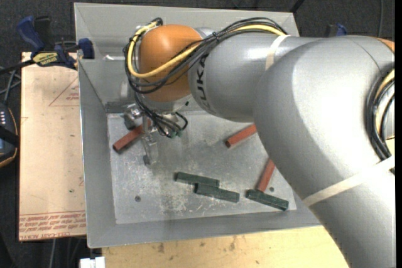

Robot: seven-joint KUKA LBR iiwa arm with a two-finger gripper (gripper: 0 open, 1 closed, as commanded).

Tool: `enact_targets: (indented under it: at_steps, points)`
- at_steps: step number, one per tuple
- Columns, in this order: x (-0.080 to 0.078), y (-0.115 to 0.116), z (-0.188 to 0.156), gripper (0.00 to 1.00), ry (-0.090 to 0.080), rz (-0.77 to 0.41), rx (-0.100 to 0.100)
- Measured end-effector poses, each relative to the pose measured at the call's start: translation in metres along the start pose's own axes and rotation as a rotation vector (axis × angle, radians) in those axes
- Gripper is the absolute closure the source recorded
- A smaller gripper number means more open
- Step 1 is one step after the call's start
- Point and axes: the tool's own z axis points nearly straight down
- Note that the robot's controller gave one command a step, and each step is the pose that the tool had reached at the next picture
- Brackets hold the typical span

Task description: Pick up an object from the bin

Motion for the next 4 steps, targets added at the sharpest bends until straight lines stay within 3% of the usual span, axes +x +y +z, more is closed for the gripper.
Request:
enact_targets:
  at_steps: [1, 2, 4]
  points:
    - [-0.0015, 0.0055, -0.0183, 0.00, -0.003, -0.011, 0.000]
    - [0.0022, 0.0109, -0.0174, 1.00, -0.001, -0.006, -0.001]
    - [0.0025, 0.0110, -0.0187, 1.00, 0.000, -0.005, -0.001]
